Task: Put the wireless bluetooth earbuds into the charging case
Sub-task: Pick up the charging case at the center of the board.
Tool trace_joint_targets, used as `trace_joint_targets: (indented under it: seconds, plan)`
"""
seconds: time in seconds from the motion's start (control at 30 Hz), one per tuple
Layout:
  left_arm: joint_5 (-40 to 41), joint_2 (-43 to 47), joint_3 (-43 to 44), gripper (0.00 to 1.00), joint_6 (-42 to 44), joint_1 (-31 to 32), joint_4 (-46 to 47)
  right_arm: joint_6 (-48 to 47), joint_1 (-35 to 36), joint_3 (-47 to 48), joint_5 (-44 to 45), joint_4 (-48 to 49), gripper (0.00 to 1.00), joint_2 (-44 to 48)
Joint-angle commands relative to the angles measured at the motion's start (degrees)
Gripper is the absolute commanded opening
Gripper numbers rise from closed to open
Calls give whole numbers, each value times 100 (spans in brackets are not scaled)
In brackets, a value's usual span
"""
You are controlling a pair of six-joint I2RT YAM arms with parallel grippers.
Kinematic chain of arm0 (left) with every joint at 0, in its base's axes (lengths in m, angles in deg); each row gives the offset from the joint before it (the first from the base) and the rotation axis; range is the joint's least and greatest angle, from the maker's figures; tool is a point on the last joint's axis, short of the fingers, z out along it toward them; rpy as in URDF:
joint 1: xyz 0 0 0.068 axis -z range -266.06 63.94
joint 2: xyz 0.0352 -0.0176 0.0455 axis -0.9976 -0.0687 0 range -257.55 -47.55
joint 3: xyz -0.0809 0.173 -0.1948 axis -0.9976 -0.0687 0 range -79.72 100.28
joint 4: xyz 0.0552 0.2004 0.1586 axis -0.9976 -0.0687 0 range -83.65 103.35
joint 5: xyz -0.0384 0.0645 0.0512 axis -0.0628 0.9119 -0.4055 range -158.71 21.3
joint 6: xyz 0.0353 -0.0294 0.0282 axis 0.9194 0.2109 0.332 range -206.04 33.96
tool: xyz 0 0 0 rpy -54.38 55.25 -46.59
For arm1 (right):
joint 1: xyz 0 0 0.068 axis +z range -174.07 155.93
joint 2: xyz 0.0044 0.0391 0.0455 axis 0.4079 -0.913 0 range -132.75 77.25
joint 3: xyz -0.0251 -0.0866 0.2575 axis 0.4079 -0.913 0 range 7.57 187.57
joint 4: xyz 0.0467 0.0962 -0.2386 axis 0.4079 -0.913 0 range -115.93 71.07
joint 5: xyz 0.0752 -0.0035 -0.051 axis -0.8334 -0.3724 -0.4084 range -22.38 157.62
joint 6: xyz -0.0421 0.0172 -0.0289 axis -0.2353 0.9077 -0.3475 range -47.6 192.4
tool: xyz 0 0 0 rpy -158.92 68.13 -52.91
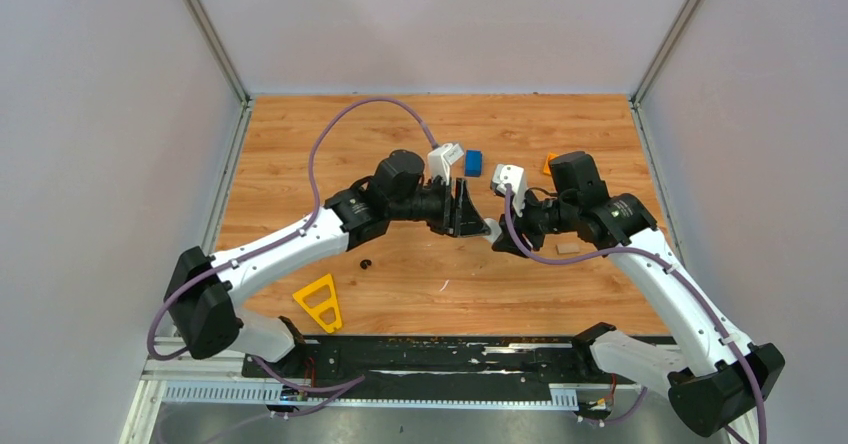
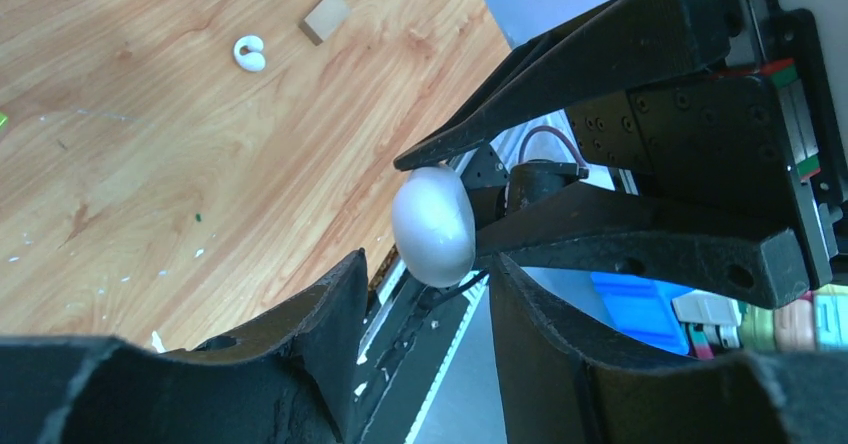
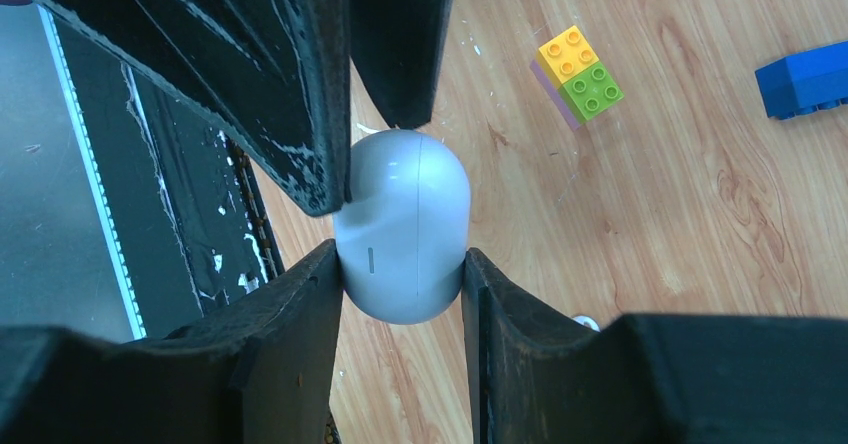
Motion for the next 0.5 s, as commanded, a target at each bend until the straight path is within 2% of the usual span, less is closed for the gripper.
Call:
trace_joint_targets:
  seconds: [0.0,0.27,0.47]
  plan:
    - [-210,-144,278,55,-132,99,320,-47,46,196,-52,97,28,110]
    - [-279,-376,412,51,-196,224,279,-26,52,118,46,150,28,144]
    - [-293,-455,427,35,-160,234,233,-31,49,103,49,151,29,165]
